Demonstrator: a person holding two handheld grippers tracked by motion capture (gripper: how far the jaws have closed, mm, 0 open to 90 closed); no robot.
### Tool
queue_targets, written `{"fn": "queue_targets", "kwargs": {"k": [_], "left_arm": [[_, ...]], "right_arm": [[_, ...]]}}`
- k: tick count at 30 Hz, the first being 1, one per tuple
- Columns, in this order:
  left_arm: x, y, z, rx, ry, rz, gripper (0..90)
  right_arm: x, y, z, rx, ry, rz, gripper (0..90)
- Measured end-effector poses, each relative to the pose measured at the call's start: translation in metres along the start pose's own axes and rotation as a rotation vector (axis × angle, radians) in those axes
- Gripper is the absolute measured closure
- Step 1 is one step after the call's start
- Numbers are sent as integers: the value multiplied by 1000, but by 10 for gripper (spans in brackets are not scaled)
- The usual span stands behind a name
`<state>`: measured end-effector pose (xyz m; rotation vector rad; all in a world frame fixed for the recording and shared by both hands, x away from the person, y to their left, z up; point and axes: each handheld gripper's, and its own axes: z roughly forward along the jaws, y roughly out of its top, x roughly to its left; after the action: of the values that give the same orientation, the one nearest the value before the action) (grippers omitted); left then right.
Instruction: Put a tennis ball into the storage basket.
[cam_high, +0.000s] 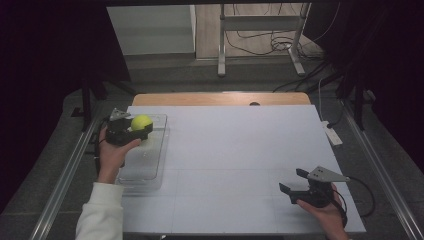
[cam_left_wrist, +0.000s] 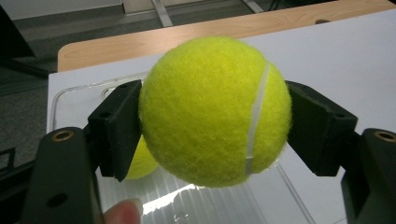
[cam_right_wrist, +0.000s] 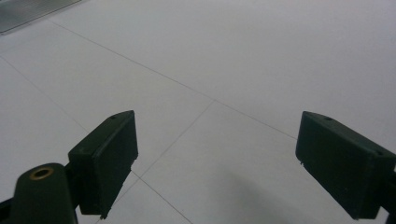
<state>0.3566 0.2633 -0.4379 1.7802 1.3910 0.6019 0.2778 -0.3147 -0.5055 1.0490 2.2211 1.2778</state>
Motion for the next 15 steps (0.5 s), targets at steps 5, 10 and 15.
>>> {"fn": "queue_targets", "kwargs": {"k": [5,10,15], "left_arm": [[3,-2,1,17,21,-2,261],[5,-3,1,28,42,4,261],[8,-5,1,41,55,5,262]], "right_arm": [[0,0,0,0,0,-1,134],[0,0,0,1,-1,-1,134],[0,0,0,1,-1,-1,134]]}}
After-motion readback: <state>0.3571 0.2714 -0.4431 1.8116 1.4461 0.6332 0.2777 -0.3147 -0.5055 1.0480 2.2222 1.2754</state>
